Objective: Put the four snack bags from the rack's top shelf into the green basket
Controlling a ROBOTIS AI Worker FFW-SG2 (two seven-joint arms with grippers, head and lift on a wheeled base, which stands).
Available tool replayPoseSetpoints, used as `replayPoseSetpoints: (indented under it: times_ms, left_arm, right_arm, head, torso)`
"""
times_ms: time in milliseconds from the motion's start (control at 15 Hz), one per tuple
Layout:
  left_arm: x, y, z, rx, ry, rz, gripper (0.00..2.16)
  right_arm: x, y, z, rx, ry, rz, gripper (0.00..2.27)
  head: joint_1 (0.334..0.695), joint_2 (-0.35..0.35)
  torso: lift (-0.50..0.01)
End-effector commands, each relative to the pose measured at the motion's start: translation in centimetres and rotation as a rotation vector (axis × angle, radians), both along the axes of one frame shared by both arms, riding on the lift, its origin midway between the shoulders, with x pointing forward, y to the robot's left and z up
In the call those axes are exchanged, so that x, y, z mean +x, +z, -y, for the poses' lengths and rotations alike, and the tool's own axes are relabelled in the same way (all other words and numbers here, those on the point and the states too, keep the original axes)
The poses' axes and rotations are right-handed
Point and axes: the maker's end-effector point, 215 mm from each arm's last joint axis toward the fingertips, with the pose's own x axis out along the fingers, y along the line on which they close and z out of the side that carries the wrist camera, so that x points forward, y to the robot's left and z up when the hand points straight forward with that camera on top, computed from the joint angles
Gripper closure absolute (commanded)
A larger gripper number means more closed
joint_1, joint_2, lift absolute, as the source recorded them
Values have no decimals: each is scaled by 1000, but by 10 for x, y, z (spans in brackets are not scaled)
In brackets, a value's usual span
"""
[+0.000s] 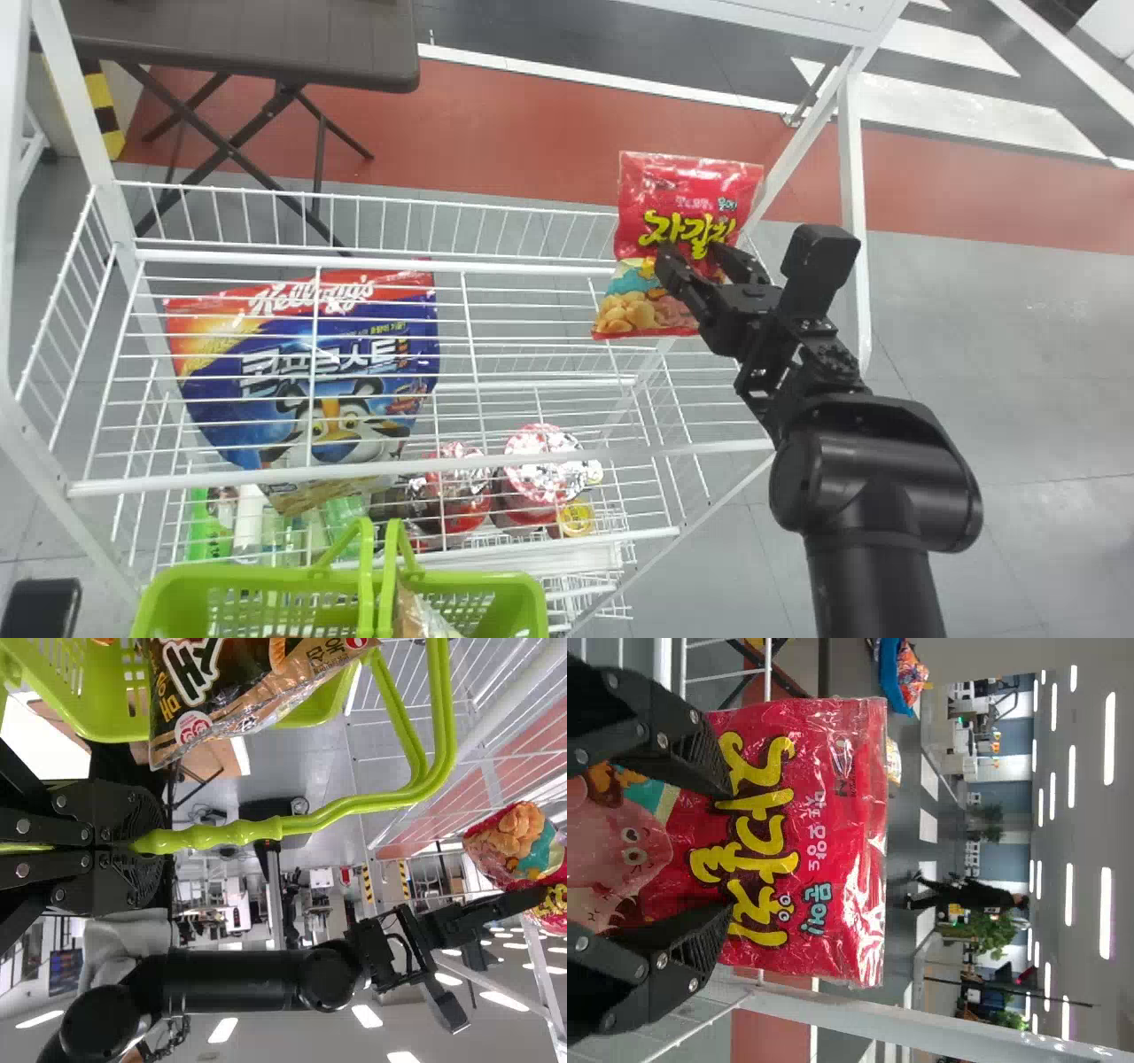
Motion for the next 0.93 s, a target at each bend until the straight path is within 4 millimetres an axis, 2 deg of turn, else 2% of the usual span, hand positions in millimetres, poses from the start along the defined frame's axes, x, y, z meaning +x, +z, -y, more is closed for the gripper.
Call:
replayPoseSetpoints:
  times_ms: [0, 200, 400, 733, 800, 867]
  left_arm:
    - [0, 0, 1, 1, 1, 0, 2145]
    - [0, 0, 1, 6, -1, 3, 2145]
    - [1, 0, 1, 5, 0, 5, 2145]
    - [1, 1, -1, 7, 5, 8, 2145]
    - [2, 1, -1, 8, 7, 11, 2145]
    - [2, 1, -2, 10, 8, 11, 2145]
  right_arm:
    - [-7, 0, -3, 8, 12, 8, 2128]
    - [-22, 8, -1, 25, 8, 35, 2162]
    - [-48, 35, -11, 69, 29, 83, 2165]
    - [-126, 108, -45, 124, 104, 165, 2162]
    - [-146, 109, -57, 168, 137, 131, 2162]
    - [-162, 100, -69, 238, 179, 67, 2165]
  head:
    - [695, -350]
    - [695, -350]
    - [695, -350]
    - [695, -350]
    - [695, -350]
    - [695, -350]
  torso:
    - [0]
    - [0]
    - [0]
    - [0]
    - [0]
    - [0]
